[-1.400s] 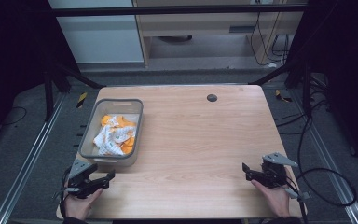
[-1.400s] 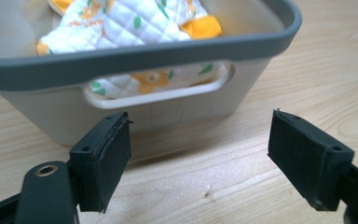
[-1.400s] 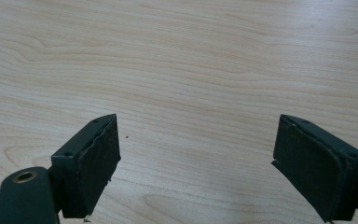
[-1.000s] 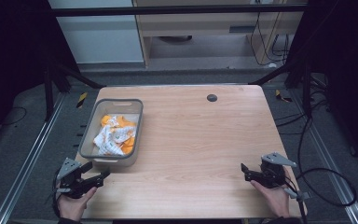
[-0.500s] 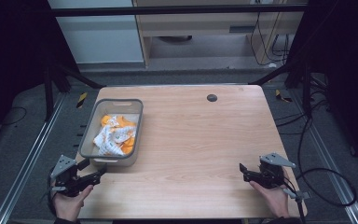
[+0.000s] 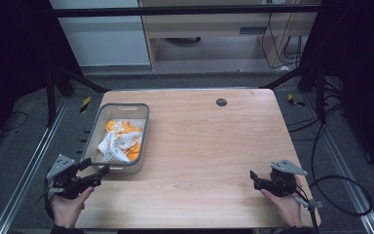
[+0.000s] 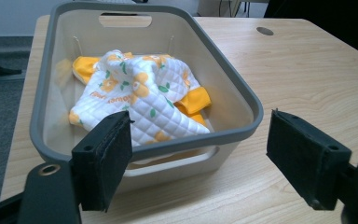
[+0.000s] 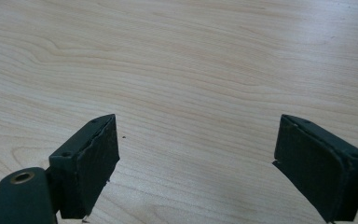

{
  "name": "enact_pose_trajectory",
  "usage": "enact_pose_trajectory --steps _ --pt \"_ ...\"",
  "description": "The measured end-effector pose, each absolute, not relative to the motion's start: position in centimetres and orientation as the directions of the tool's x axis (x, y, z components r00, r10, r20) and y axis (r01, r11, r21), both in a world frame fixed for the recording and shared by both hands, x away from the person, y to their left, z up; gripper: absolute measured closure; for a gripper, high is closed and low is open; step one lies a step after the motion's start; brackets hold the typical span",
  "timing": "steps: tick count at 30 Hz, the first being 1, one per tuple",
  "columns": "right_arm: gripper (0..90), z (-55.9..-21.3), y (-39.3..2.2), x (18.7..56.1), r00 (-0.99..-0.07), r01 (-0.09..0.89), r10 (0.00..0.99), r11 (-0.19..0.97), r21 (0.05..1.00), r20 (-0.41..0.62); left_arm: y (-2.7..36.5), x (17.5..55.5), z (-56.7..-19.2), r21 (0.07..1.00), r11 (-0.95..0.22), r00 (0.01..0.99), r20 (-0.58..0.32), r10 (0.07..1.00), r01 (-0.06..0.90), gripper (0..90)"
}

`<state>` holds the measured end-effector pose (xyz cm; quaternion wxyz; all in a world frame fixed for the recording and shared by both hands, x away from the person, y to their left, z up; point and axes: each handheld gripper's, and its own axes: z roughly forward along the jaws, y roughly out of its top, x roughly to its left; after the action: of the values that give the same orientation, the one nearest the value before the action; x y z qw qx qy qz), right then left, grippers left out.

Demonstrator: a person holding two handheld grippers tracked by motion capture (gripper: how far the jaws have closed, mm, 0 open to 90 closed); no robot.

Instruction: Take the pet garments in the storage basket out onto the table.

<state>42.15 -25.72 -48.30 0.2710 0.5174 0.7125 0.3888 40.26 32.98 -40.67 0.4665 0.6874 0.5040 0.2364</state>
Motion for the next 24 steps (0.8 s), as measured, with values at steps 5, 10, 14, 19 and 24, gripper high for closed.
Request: enact_pose_trajectory --steps 5,10,14,19,24 --pt "13.5 -48.4 -25.7 42.2 -0.315 0.529 0.949 0.166 0.832 0.011 33.4 40.7 -39.9 0.881 -0.062 0.38 -0.138 0.915 0.469 21.7" --pt "13.5 -48.4 -25.7 42.3 -0.313 0.527 0.95 0.168 0.833 0.006 33.2 41.4 -39.1 0.884 -0.079 0.396 -0.124 0.91 0.46 21.5" --pt "13.4 -48.4 -25.8 42.3 -0.308 0.526 0.951 0.167 0.834 0.004 32.9 42.0 -38.8 0.883 -0.09 0.406 -0.12 0.906 0.461 21.4" --pt "13.4 -48.3 -25.8 42.3 -0.309 0.521 0.951 0.17 0.837 -0.001 32.6 42.5 -38.7 0.879 -0.104 0.416 -0.114 0.902 0.465 21.2" --pt "13.5 -48.3 -25.8 42.3 -0.312 0.518 0.95 0.17 0.838 0.0 32.3 43.6 -38.5 0.874 -0.114 0.42 -0.109 0.901 0.473 21.0"
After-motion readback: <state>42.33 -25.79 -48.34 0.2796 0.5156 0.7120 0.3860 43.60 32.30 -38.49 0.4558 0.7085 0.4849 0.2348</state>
